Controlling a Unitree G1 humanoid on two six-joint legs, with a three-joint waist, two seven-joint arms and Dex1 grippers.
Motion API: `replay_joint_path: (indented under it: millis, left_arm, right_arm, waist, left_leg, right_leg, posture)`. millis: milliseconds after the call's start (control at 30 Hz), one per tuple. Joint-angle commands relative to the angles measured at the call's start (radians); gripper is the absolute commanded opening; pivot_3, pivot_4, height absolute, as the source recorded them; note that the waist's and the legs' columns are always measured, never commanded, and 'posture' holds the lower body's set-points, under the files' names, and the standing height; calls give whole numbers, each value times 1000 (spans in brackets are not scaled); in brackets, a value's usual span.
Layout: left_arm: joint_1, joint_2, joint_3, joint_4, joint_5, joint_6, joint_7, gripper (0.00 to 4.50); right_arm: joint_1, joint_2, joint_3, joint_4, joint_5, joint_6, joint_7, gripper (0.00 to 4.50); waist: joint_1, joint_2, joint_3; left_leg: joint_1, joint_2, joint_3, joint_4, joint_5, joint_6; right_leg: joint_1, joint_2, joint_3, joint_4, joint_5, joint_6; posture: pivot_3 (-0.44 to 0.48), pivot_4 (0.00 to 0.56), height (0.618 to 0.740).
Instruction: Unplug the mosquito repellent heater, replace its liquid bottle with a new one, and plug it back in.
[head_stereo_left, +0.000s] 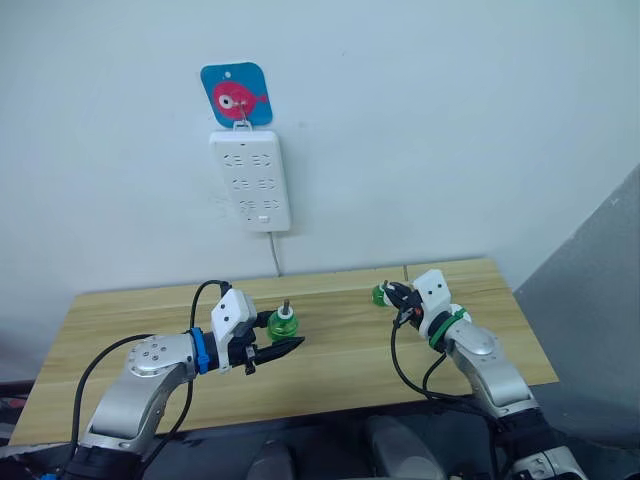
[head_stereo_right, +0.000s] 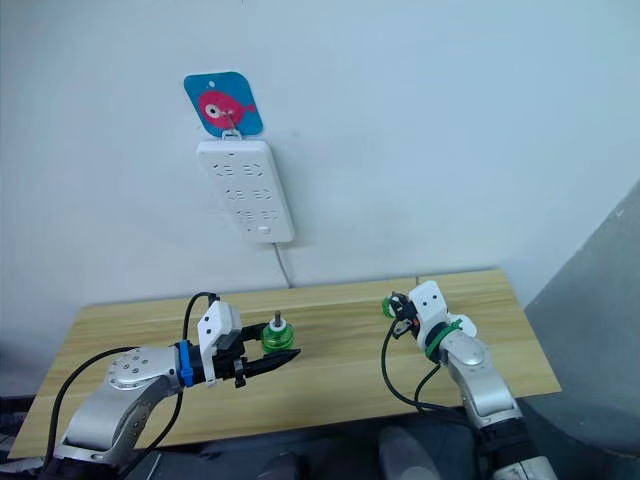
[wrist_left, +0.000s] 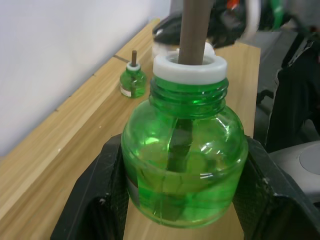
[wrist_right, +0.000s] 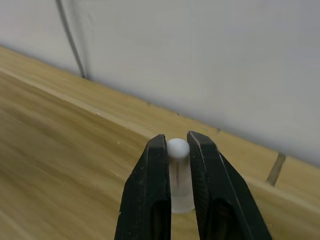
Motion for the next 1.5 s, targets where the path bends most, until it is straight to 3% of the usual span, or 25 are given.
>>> replay_joint_path:
  millis: [33,467,667,733,867,1000,1133,1267,1500]
  left_arm:
    - [3,16,24,-80,-27,26,11,2319]
    - [8,30,33,-145,-49,86,37,2319]
    - [-9,32,32,-142,-55,94,38,2319]
    - [-18,28,27,-134,-54,90,38,2319]
    - [-37,19,17,-118,-52,82,35,2319]
    - [-73,17,8,-99,-62,82,9,2319]
    - [-128,11,-19,-95,-71,80,-34,2319]
    - [-188,3,-53,-92,-78,79,-73,2319]
    - [-248,-22,-94,-71,-68,44,-113,2319]
  right_arm:
    - [-67,12,-63,124,-16,-83,-54,204]
    - [-211,46,-123,492,-52,-231,-140,204]
    - [-208,59,-155,473,-26,-244,-120,2362]
    - [-175,57,-181,356,27,-189,-94,3082]
    - [-76,21,-178,52,110,-55,8,3128]
    - [31,-136,-113,-369,197,168,186,3128]
    - [-31,-277,-32,-648,334,394,346,3128]
    - [-157,-310,30,-744,447,574,413,3128]
    - [-281,-261,94,-717,505,686,452,3128]
  waist:
    - [10,0,5]
    - [21,-4,22]
    - [21,-4,23]
    - [22,-4,23]
    - [27,-3,23]
    - [40,-2,24]
    - [34,-3,24]
    - [25,-4,23]
    - [17,-5,22]
  left_leg:
    - [0,0,2,0,0,0]
    - [1,0,9,-2,0,0]
    - [2,0,10,-2,0,0]
    - [2,0,10,-2,0,0]
    - [1,0,10,-2,0,0]
    - [0,0,10,-2,0,0]
    - [1,1,11,-2,0,0]
    - [1,1,11,-1,0,0]
    - [-5,1,9,-1,0,0]
  right_leg:
    - [-1,0,2,0,0,0]
    - [-3,0,8,0,1,1]
    - [-3,0,9,0,1,1]
    - [-3,0,9,0,1,1]
    - [-4,0,9,-1,0,1]
    - [-4,0,9,-1,0,2]
    - [-4,0,10,-1,0,2]
    - [-4,1,10,-1,0,2]
    - [-5,1,9,-6,1,4]
  posture:
    - [-98,163,740]
    - [-88,167,740]
    - [-87,166,740]
    - [-93,158,740]
    - [-103,150,740]
    - [-119,142,740]
    - [-145,133,740]
    - [-161,126,740]
    - [-157,112,740]
